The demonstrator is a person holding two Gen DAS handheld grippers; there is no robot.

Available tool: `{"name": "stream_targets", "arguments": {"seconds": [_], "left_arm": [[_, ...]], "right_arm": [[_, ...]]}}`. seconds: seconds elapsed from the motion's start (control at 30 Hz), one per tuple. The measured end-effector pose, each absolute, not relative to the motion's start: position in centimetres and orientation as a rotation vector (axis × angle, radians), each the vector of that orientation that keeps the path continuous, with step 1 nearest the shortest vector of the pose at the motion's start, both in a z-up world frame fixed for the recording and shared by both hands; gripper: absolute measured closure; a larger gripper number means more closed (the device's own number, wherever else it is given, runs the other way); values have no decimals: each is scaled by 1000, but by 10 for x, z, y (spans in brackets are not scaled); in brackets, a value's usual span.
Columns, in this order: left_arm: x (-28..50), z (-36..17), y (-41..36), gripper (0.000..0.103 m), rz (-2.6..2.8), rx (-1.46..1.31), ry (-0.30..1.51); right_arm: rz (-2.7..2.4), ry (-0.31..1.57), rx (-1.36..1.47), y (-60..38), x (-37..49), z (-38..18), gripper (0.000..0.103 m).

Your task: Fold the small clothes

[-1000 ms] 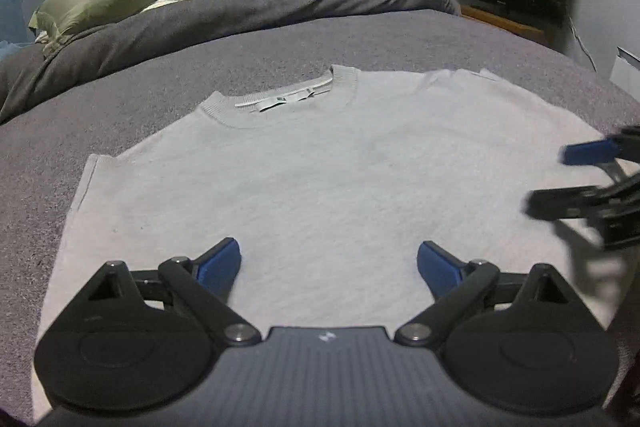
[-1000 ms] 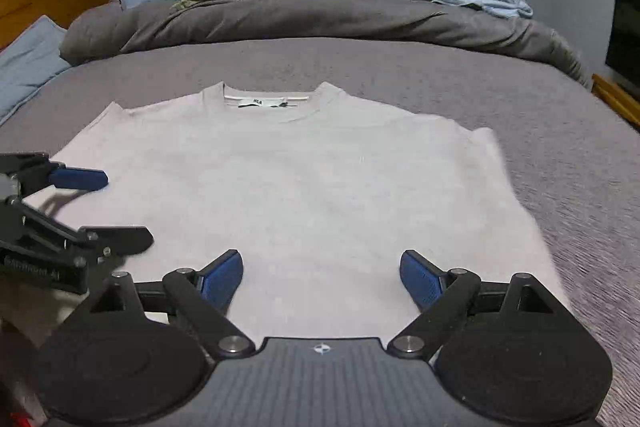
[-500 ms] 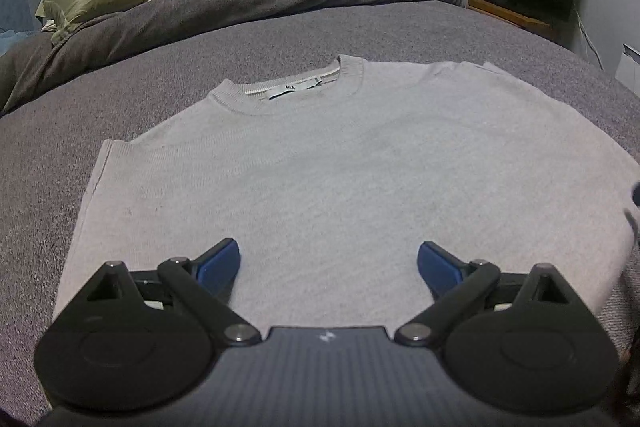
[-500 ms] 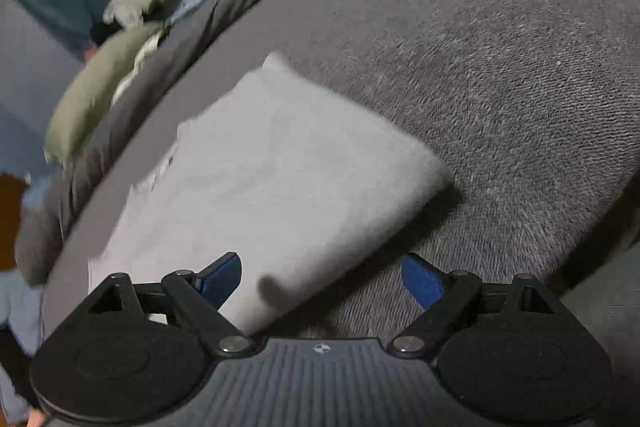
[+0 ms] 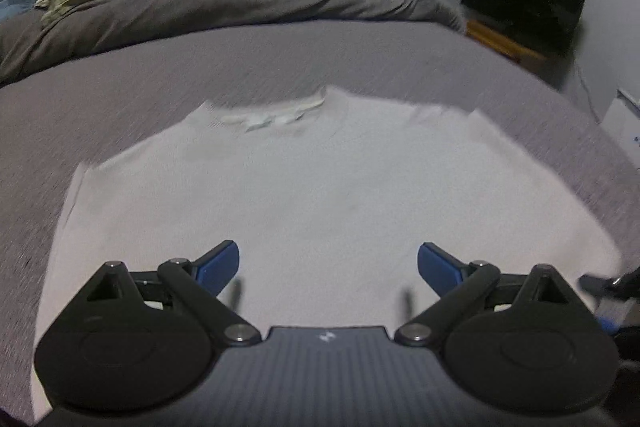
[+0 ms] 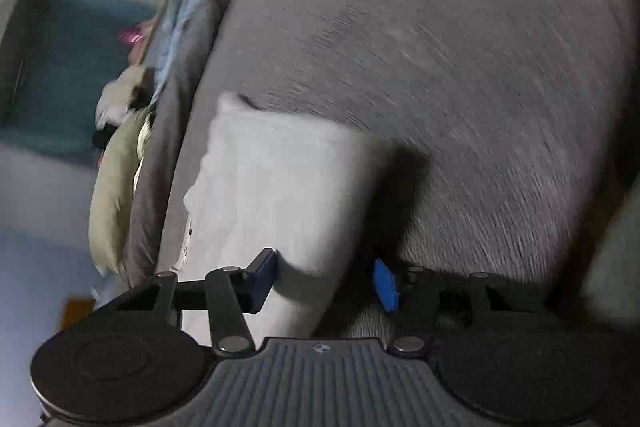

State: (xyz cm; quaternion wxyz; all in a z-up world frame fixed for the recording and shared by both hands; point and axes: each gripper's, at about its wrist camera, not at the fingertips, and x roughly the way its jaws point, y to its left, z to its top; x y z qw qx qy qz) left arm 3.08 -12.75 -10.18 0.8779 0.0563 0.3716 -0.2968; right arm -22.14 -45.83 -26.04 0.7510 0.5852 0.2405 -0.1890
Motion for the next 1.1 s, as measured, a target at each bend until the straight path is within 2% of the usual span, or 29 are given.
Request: {"name": "stream_targets", "arguments": {"seconds": [0.07,0.23,0.37,0.47,0.53,0.6,0.73,0.77,0.8,0.93,1.1], "left_arm": [[35,-96,-145,6,-648,125,782],[49,-80,-201,6,-723,149,786],[64,-77,-246,6,-771,94,870],[67,-80,-273,6,-769,104,912],[66,-82,-287,6,-783,120,913],[66,-84,-298,6,-802,128,911],[75,-89,-318,6,-819,143,936],[78,-90,-322,6,-837,129,963],[83,-91,-325,6,-851,112,995],[103,-94,-335,7,-862,37,1110],[106,-85,-352,7,-899,130,1094]], "right_arm": [[-390,525,1274,-455,-209,-263,44],[-350,492,1197,-470,-176,-259,44],[-336,476,1185,-479,-195,-244,44],[-366,431,1326,-486,-213,-252,58],[-370,456,1410,-482,-219,-264,59],[-357,474,1370,-481,-219,-264,53],[-361,452,1296,-492,-206,-246,55],[-362,463,1254,-490,-205,-239,65],[-345,493,1152,-484,-198,-229,80],[-271,554,673,-444,-182,-194,83],[-212,564,315,-405,-170,-175,84]]}}
